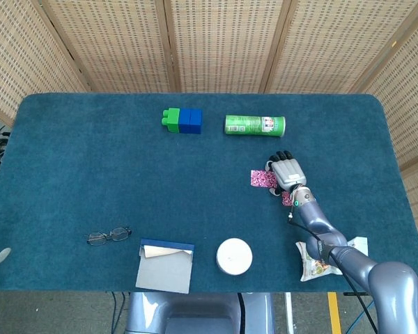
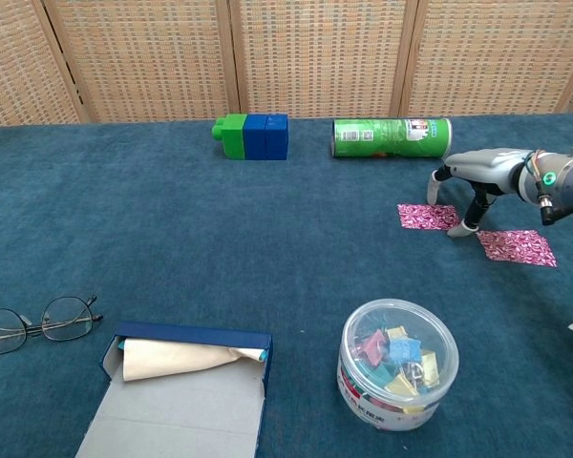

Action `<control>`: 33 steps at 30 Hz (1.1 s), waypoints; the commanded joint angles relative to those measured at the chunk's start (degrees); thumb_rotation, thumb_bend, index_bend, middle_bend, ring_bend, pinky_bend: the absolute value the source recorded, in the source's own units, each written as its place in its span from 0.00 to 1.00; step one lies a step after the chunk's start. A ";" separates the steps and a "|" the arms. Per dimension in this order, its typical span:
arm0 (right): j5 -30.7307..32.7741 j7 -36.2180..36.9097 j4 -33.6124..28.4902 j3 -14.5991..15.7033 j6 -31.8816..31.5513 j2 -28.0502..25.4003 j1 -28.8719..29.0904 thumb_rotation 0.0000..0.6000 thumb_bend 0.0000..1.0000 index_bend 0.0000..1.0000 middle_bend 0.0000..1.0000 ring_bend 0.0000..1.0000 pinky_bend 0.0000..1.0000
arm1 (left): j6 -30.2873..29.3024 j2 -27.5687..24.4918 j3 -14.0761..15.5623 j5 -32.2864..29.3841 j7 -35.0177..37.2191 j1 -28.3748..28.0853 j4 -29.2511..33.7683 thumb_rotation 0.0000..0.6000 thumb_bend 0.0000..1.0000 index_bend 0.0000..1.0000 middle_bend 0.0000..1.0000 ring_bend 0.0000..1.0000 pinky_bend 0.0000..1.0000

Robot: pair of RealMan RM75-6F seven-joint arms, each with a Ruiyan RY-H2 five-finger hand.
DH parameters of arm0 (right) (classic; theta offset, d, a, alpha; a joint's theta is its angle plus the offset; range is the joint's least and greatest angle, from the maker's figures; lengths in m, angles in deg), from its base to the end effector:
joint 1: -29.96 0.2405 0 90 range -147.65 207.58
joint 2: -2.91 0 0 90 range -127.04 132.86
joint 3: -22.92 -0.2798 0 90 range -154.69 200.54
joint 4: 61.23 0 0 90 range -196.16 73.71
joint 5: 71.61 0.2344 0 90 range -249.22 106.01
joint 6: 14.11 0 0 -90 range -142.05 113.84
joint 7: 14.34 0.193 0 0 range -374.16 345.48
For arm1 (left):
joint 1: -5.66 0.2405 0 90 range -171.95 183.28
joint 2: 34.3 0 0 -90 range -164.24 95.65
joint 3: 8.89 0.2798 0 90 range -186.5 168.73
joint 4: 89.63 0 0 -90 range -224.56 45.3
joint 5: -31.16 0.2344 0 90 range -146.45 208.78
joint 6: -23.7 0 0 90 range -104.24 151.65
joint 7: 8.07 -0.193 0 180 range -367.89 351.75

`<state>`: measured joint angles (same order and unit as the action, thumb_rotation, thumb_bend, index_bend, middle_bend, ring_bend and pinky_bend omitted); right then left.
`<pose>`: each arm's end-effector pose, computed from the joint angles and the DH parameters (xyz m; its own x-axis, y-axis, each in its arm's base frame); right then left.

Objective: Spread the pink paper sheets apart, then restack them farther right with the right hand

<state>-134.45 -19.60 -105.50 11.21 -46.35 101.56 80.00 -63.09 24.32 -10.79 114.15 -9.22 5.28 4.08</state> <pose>-0.2513 -0.5167 -0.0671 0.5386 -0.3778 0.7531 -0.8415 -0.1972 0.5029 -0.3689 0.2018 0.1855 0.4760 0.0218 0.8792 0.8725 0.1136 -0.4752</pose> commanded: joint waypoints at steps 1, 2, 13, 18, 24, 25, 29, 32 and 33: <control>-0.08 0.07 -0.09 -0.04 -0.07 -0.07 -0.03 1.00 0.34 0.47 0.18 0.00 0.00 | 0.03 0.02 0.00 0.00 0.01 -0.01 -0.02 0.93 0.11 0.02 0.00 0.00 0.00; -0.11 0.08 -0.13 -0.05 -0.09 -0.09 -0.03 1.00 0.34 0.47 0.19 0.00 0.00 | 0.03 0.02 0.00 0.00 0.03 -0.01 -0.03 0.93 0.11 0.02 0.00 0.00 0.00; -0.22 0.33 -0.42 -0.18 -0.15 -0.24 -0.19 1.00 0.34 0.49 0.19 0.00 0.00 | 0.01 0.02 0.01 -0.07 0.14 0.09 -0.10 0.93 0.11 0.02 0.00 0.00 0.00; -0.35 0.47 -0.45 -0.06 -0.10 -0.26 -0.35 1.00 0.34 0.49 0.19 0.00 0.00 | -0.05 0.01 -0.01 -0.03 0.13 0.10 -0.14 0.93 0.11 0.02 0.00 0.00 0.00; -0.45 0.93 -0.60 -0.18 -0.24 -0.32 -0.50 1.00 0.36 0.49 0.19 0.00 0.00 | -0.12 0.00 -0.02 0.09 0.12 0.09 -0.11 0.93 0.11 0.02 0.00 0.00 0.00; -0.56 1.07 -0.77 -0.21 -0.34 -0.46 -0.54 1.00 0.36 0.49 0.19 0.00 0.00 | -0.14 0.00 -0.03 0.04 0.11 0.11 -0.10 0.93 0.11 0.02 0.00 0.00 0.00; -1.11 1.45 -2.15 -0.29 -0.83 -1.47 -0.65 1.00 0.36 0.49 0.19 0.00 0.00 | -0.03 0.02 -0.01 0.02 0.05 0.09 -0.06 0.93 0.11 0.02 0.00 0.00 0.00; -1.60 1.51 -3.80 -0.32 -1.36 -2.63 -0.72 1.00 0.36 0.49 0.19 0.00 0.00 | -0.06 0.05 -0.05 0.11 0.01 0.04 0.02 0.93 0.11 0.02 0.00 0.00 0.00; -1.76 1.51 -4.38 -0.34 -1.58 -3.01 -0.76 1.00 0.36 0.49 0.19 0.00 0.00 | -0.10 0.03 -0.07 0.14 -0.01 0.02 0.03 0.93 0.11 0.02 0.00 0.00 0.00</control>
<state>-135.92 -18.13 -109.24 10.90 -47.60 99.08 79.30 -63.18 24.35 -10.85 114.30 -9.23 5.31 4.11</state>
